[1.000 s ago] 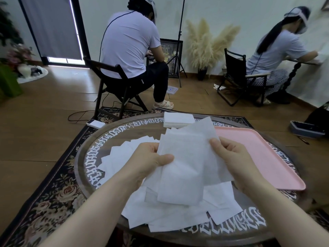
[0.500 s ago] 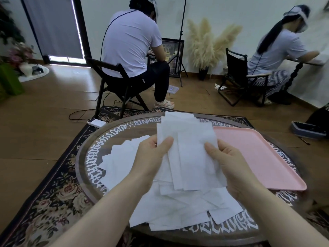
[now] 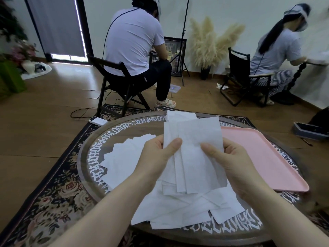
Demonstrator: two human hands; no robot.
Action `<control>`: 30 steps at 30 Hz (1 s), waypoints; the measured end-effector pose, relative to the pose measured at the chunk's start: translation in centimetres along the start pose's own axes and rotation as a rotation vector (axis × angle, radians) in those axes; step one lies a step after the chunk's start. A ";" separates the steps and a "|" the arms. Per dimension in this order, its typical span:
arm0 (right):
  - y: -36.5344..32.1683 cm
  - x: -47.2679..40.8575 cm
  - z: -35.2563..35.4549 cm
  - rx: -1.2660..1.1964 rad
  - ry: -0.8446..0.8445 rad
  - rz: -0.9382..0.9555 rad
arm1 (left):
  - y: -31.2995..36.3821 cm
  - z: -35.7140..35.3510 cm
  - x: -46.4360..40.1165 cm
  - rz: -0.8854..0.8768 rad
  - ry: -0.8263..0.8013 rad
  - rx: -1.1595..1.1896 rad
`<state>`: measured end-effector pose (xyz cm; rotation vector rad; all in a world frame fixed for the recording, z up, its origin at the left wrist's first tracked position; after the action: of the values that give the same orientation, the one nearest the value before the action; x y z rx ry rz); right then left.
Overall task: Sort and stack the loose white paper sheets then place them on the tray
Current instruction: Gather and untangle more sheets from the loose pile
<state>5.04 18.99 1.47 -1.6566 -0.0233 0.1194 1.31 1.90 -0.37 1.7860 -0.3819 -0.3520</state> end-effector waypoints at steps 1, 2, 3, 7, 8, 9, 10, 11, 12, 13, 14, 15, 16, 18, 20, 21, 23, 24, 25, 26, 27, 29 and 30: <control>0.1 0.0 -0.1 -0.010 -0.001 -0.002 | -0.1 -0.3 0.0 0.001 -0.018 0.011; 0.1 0.0 -0.2 -0.018 0.000 -0.006 | -0.1 -0.6 -0.1 0.002 -0.037 0.020; 0.2 0.0 -0.3 -0.023 0.001 -0.008 | -0.2 -0.8 -0.1 0.003 -0.055 0.025; 0.3 0.0 -0.3 -0.019 0.013 -0.020 | -0.2 -1.5 0.0 0.015 -0.107 0.035; 0.3 0.0 -0.3 -0.017 0.013 -0.021 | -0.2 -1.5 0.1 0.018 -0.112 0.041; 0.3 0.0 -0.4 -0.015 0.011 -0.021 | -0.2 -1.5 0.1 0.023 -0.114 0.048; 0.3 0.0 -0.4 -0.012 0.008 -0.021 | -0.2 -1.6 0.2 0.030 -0.114 0.057; 0.2 0.0 -0.5 -0.007 0.004 -0.018 | -0.3 -1.6 0.2 0.038 -0.115 0.066; 0.2 0.0 -0.6 -0.002 0.000 -0.015 | -0.3 -1.6 0.3 0.046 -0.116 0.076; 0.1 0.1 -0.6 0.002 -0.004 -0.012 | -0.3 -1.6 0.3 0.054 -0.116 0.086; 0.1 0.1 -0.6 0.007 -0.007 -0.010 | -0.3 -1.7 0.3 0.061 -0.117 0.096; 0.0 0.1 -0.7 0.011 -0.009 -0.010 | -0.3 -1.7 0.3 0.065 -0.118 0.104; 0.1 0.1 -0.7 0.014 -0.012 -0.012 | -0.4 -1.8 0.3 0.068 -0.119 0.110; 0.2 0.0 -0.8 0.017 -0.020 -0.020 | -0.4 -1.8 0.4 0.070 -0.120 0.113; 0.3 0.0 -0.8 0.015 -0.028 -0.025 | -0.4 -1.9 0.5 0.071 -0.119 0.116; 0.3 0.0 -0.8 0.013 -0.030 -0.026 | -0.3 -1.9 0.5 0.072 -0.118 0.119; 0.3 0.0 -0.8 0.016 -0.032 -0.025 | -0.3 -1.9 0.6 0.073 -0.117 0.127; 0.3 0.0 -0.8 0.019 -0.034 -0.026 | -0.3 -1.9 0.6 0.075 -0.115 0.130; 0.3 0.0 -0.8 0.021 -0.036 -0.027 | -0.2 -1.9 0.6 0.077 -0.113 0.133; 0.3 0.0 -0.8 0.020 -0.037 -0.026 | -0.2 -1.9 0.6 0.078 -0.111 0.135; 0.3 -0.1 -0.8 0.018 -0.039 -0.026 | -0.2 -1.9 0.7 0.079 -0.111 0.137; 0.3 -0.1 -0.8 0.015 -0.042 -0.026 | -0.2 -2.0 0.7 0.080 -0.113 0.140; 0.3 -0.1 -0.8 0.014 -0.042 -0.025 | -0.2 -2.0 0.7 0.080 -0.113 0.142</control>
<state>4.97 18.17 1.25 -1.6392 -0.0749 0.1357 2.82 3.42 -0.12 1.8880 -0.5689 -0.3779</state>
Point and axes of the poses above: each hand's wrist, its own x-axis away from the middle knuckle, its own z-axis out of the back of the hand, y = z × x, the point moved 10 cm from there along -x, towards the middle knuckle, and after that the axes turned 13 degrees about -y, right-handed, at the moved point
